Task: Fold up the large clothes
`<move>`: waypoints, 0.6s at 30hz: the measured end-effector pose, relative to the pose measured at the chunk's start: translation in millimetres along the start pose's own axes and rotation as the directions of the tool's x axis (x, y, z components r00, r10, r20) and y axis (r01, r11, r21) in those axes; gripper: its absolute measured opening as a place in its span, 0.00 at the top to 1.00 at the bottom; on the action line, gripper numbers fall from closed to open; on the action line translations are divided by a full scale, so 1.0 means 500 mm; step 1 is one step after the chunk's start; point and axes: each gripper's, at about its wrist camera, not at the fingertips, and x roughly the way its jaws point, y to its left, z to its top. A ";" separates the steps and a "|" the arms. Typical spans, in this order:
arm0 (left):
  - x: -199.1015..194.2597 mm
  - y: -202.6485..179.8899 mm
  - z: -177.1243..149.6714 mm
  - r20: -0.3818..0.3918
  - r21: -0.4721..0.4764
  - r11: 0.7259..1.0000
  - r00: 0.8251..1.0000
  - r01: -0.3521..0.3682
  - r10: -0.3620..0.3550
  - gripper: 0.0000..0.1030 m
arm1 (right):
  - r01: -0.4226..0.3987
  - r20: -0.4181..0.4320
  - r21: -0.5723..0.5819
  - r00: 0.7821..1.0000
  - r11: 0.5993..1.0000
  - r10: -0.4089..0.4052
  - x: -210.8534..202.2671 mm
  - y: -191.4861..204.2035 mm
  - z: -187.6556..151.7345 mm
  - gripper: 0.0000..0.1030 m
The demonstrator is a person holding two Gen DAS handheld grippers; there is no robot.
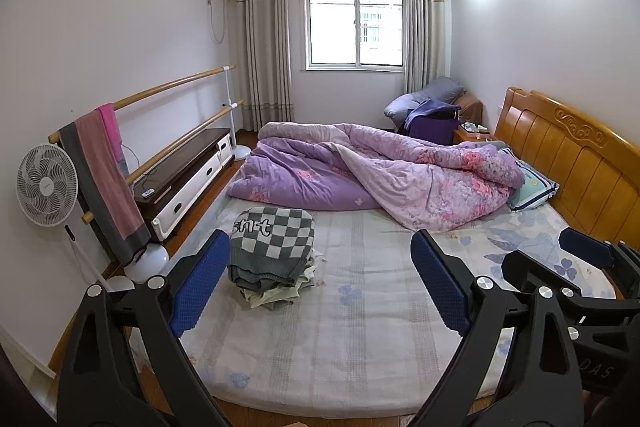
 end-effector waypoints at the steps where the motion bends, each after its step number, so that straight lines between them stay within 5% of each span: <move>1: -0.001 0.001 0.000 0.000 -0.001 1.000 1.000 0.002 -0.002 0.11 | -0.001 0.001 0.000 1.000 1.000 0.001 -0.001 0.000 0.000 0.16; 18: -0.004 0.001 0.004 0.003 -0.004 1.000 1.000 -0.002 0.002 0.11 | -0.007 0.000 0.003 1.000 1.000 0.007 -0.007 0.001 -0.001 0.16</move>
